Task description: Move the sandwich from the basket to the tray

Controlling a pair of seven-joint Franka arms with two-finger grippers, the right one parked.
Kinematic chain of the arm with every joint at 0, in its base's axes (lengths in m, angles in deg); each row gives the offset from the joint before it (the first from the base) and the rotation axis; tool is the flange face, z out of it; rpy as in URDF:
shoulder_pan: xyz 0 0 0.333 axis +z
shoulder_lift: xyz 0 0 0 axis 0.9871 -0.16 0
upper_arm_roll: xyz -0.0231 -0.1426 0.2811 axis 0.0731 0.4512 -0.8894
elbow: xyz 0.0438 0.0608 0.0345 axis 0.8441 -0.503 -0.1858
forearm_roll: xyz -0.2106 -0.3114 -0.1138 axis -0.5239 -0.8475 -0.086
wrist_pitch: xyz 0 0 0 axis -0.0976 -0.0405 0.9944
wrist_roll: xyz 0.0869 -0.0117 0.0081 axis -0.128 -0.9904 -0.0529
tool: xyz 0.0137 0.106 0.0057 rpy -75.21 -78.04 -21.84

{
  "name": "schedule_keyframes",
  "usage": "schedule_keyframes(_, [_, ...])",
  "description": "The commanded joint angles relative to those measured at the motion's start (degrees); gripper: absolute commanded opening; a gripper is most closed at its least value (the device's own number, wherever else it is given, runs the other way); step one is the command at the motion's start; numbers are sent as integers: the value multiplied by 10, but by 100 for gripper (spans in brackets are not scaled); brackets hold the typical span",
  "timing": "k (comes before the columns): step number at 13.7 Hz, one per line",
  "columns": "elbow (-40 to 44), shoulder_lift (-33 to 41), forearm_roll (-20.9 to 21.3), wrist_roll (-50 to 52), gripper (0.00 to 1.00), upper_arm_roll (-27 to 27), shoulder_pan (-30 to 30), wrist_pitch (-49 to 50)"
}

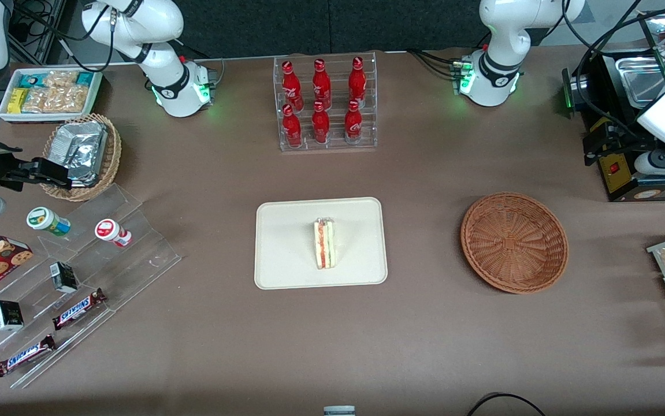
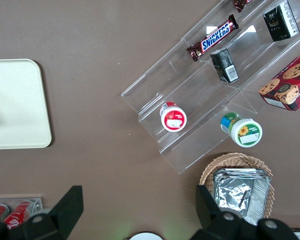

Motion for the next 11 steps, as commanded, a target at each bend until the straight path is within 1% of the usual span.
schedule_keyframes(1, [16, 5, -3, 4, 99, 4, 5, 26])
schedule_keyframes(4, [15, 5, -4, 36, 99, 7, 1, 20])
schedule_keyframes(8, [15, 4, -24, 29, 99, 5, 4, 21])
schedule_keyframes(11, [15, 4, -24, 29, 99, 5, 4, 24])
